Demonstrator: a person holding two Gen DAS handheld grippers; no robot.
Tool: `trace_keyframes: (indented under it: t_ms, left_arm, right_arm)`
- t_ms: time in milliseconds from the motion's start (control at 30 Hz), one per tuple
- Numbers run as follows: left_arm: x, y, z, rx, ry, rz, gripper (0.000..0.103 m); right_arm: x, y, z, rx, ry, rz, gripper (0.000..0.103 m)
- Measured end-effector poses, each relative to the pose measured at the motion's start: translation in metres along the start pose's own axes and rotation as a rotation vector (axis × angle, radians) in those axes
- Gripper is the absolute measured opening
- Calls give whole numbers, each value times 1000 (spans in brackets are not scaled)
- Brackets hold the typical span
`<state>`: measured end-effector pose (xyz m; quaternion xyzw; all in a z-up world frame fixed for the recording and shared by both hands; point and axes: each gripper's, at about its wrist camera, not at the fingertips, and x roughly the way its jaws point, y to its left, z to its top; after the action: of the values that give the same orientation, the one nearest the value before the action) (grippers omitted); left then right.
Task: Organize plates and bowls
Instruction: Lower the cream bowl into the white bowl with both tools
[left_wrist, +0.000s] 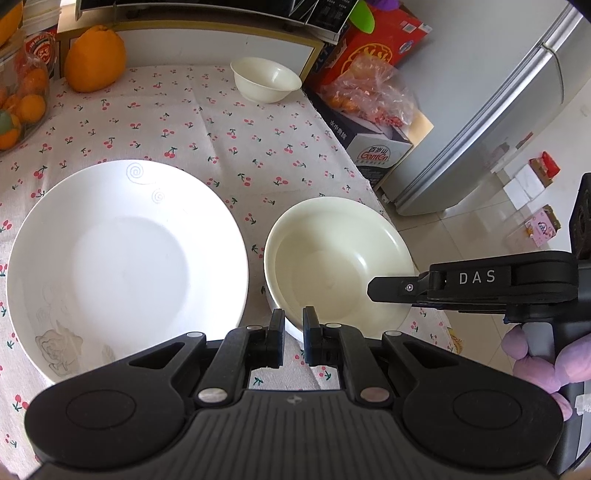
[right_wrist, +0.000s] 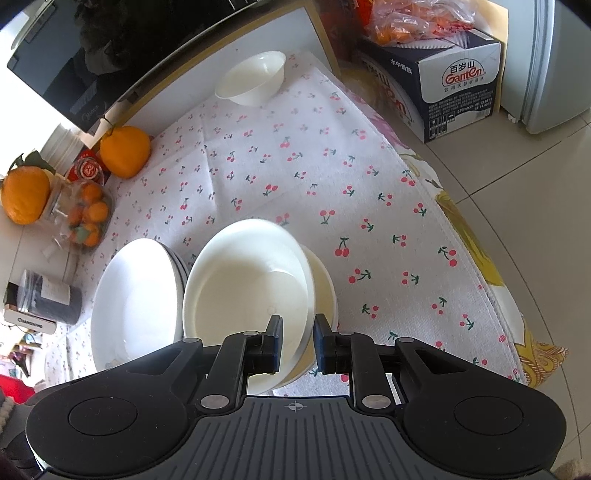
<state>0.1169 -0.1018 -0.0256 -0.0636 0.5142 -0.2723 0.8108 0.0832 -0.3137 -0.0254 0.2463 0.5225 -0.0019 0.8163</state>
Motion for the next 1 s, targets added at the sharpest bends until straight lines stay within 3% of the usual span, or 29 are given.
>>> trace_keyframes:
  t_ms: [733,1000]
  left_arm:
    - [1,-1,-2,0,1,-6,9]
    - [2,-1,-2,0,0,-6,9]
  right_arm:
    - [-9,-5,6,26,-19,26,20]
    - [-13,-7,8,36,-34,30,25]
